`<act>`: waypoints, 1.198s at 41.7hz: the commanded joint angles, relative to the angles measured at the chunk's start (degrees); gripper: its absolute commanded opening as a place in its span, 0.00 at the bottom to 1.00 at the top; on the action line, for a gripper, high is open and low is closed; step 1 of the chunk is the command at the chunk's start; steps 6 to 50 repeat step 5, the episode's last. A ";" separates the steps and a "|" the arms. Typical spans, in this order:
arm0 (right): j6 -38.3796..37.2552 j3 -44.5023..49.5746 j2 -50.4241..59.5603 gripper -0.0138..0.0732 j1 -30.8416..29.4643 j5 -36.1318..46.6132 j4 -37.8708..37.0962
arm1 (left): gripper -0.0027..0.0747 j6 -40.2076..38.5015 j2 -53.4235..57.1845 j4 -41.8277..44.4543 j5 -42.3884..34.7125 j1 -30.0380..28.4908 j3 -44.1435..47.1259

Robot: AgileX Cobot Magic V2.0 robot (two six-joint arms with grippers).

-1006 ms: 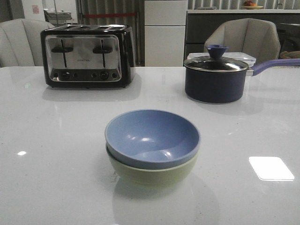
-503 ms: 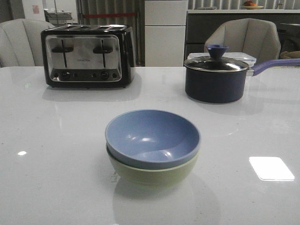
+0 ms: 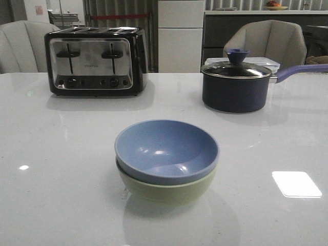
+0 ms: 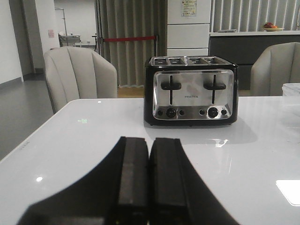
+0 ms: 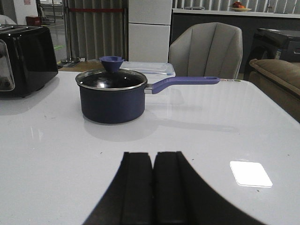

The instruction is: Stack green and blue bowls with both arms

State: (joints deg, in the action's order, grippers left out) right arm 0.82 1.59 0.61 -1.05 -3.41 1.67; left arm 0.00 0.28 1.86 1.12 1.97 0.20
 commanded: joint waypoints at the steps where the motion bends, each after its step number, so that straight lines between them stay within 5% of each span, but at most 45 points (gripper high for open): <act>1: -0.05 -0.14 1.11 0.22 0.09 5.22 -0.65 | 0.15 -0.49 1.05 -0.46 -4.84 -0.12 0.20; 50: -0.05 -0.14 1.11 0.22 0.09 5.22 -0.65 | 0.15 -0.49 1.05 -0.46 -4.84 -0.12 0.20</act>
